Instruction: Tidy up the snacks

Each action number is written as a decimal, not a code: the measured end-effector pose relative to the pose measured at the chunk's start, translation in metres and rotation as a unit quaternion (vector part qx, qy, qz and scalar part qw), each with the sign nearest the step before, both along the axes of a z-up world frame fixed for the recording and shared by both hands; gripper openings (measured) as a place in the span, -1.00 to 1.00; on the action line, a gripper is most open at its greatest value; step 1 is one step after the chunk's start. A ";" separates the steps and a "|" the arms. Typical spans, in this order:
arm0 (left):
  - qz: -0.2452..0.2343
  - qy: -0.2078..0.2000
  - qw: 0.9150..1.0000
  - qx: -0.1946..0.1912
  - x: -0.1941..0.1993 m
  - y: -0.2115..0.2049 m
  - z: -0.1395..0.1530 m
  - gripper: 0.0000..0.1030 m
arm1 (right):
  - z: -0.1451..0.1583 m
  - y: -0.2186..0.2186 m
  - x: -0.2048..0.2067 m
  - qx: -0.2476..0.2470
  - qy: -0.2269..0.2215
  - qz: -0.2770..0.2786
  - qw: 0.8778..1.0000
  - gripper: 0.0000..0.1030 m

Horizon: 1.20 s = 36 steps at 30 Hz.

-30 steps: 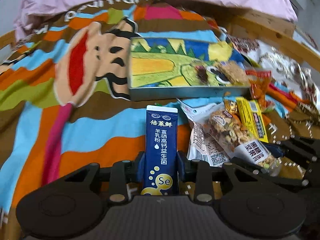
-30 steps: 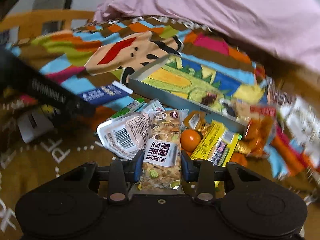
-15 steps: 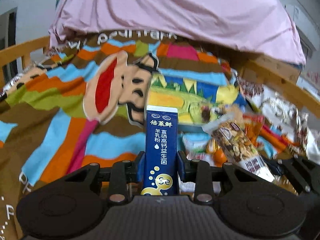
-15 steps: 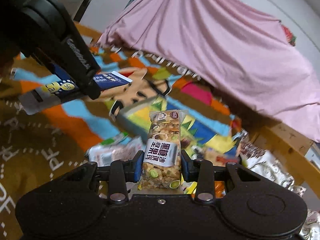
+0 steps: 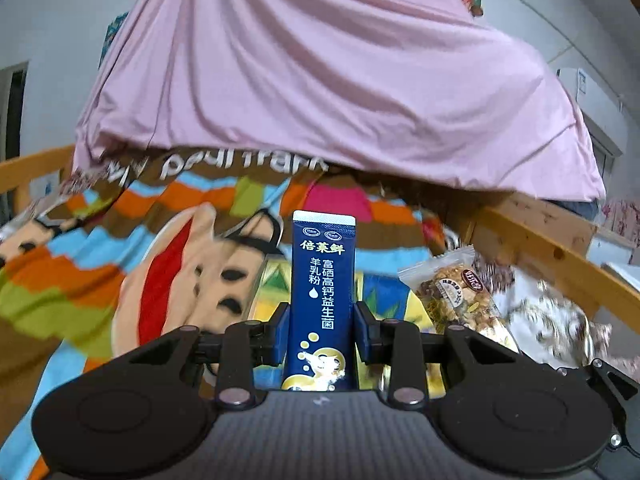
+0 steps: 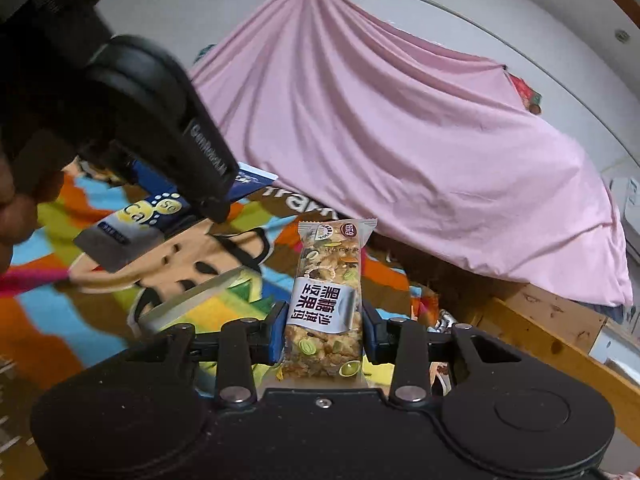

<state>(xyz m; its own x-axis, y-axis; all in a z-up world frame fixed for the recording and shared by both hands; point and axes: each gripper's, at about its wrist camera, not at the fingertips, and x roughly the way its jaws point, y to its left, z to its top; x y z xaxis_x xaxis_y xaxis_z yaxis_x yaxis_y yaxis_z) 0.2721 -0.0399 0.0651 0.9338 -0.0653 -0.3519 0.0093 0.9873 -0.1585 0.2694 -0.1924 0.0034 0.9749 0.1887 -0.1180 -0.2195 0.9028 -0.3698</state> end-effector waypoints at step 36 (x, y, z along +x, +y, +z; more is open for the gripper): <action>0.042 0.119 0.992 0.007 0.196 -0.031 -0.106 -0.30 | -0.075 -0.020 0.172 0.111 0.181 -0.031 0.977 -0.23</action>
<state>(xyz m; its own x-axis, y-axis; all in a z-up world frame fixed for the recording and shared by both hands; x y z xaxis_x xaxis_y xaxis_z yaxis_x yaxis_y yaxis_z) 0.4683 -0.0706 -0.0405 0.8263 0.0160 -0.5631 -0.1090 0.9852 -0.1319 0.4416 -0.2124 -0.0721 0.8878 0.1899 -0.4192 -0.2409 0.9679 -0.0716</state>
